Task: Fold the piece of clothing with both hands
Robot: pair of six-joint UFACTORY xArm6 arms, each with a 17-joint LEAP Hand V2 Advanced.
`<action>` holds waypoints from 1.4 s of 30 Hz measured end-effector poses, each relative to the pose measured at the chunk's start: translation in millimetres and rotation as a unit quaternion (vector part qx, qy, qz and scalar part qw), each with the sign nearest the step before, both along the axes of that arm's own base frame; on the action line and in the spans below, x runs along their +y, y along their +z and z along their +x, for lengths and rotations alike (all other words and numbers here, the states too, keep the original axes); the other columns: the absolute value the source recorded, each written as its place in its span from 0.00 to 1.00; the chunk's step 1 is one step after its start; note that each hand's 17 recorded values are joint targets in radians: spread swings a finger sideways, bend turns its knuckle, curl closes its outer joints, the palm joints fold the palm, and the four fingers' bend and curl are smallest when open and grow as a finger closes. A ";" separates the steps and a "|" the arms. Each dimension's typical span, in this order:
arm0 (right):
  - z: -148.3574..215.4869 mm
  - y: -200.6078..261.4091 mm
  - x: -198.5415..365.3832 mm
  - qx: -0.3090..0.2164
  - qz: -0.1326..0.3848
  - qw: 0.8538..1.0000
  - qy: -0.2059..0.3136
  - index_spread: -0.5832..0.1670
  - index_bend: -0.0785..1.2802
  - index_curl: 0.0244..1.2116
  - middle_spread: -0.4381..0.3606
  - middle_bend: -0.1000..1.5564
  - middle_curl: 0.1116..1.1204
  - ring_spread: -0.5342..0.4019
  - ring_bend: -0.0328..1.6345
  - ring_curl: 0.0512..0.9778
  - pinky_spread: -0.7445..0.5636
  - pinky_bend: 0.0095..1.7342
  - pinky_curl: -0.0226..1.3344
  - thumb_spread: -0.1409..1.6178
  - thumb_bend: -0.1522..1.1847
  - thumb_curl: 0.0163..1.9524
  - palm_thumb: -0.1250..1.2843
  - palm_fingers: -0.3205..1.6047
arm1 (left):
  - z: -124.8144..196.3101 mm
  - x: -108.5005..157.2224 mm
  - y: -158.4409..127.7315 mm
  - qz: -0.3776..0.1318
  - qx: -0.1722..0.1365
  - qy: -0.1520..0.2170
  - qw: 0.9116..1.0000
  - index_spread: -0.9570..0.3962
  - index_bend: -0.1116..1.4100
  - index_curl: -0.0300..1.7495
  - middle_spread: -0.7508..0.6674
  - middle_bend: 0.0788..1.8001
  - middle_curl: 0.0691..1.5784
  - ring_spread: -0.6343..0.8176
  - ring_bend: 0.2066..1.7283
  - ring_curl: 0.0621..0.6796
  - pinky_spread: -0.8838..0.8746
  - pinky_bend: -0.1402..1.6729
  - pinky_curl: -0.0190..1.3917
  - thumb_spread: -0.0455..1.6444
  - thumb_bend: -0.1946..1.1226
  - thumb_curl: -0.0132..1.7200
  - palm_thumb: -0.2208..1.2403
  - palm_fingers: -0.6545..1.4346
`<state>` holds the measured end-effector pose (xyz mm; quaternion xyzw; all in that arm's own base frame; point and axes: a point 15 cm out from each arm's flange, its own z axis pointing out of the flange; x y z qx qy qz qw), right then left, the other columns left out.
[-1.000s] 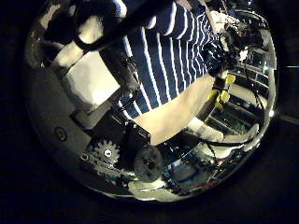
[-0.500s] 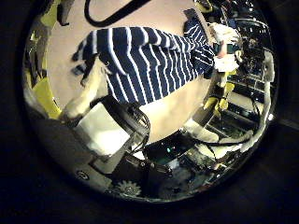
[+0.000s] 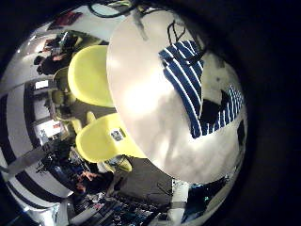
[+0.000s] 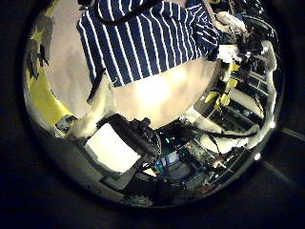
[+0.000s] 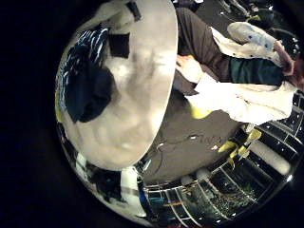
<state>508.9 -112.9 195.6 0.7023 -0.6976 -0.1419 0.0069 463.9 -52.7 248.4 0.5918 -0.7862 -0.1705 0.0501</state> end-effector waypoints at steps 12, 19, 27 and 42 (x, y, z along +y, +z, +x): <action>0.0 -45.0 30.5 0.051 -0.004 0.999 0.003 0.56 0.18 0.29 0.68 0.33 0.30 0.73 0.54 0.35 0.90 0.43 0.43 0.68 0.09 0.15 0.29 0.26 | -6.2 -13.3 -22.0 -0.014 -0.010 -0.004 1.000 0.54 0.19 0.44 0.46 0.07 0.41 0.23 0.50 0.56 0.21 0.56 0.52 0.73 0.14 0.25 0.56 0.47; -3.8 -52.0 38.3 0.066 -0.021 0.997 0.030 0.56 0.15 0.25 0.58 0.39 0.33 0.53 0.67 0.39 0.74 0.50 0.45 0.68 0.11 0.17 0.37 0.46 | -3.5 -13.3 -19.5 -0.017 -0.015 -0.006 1.000 0.54 0.20 0.42 0.45 0.07 0.38 0.23 0.48 0.55 0.21 0.55 0.52 0.73 0.14 0.25 0.57 0.48; -18.7 -50.3 33.2 0.092 -0.018 0.995 0.037 0.36 0.45 0.39 0.40 0.62 0.47 0.37 0.73 0.45 0.37 0.56 0.46 0.68 0.16 0.21 0.60 0.88 | 2.3 -18.8 -29.7 -0.038 -0.024 0.000 0.999 0.55 0.19 0.40 0.44 0.07 0.36 0.23 0.46 0.54 0.21 0.53 0.52 0.74 0.14 0.25 0.57 0.49; -49.2 7.8 -48.1 0.064 -0.001 0.998 -0.010 0.39 0.78 0.60 0.40 0.82 0.58 0.37 0.85 0.58 0.40 0.71 0.58 0.68 0.20 0.33 0.79 0.78 | -18.0 -19.6 -71.9 -0.046 0.004 0.000 0.999 0.55 0.20 0.37 0.45 0.07 0.33 0.24 0.44 0.53 0.20 0.51 0.52 0.76 0.14 0.24 0.57 0.50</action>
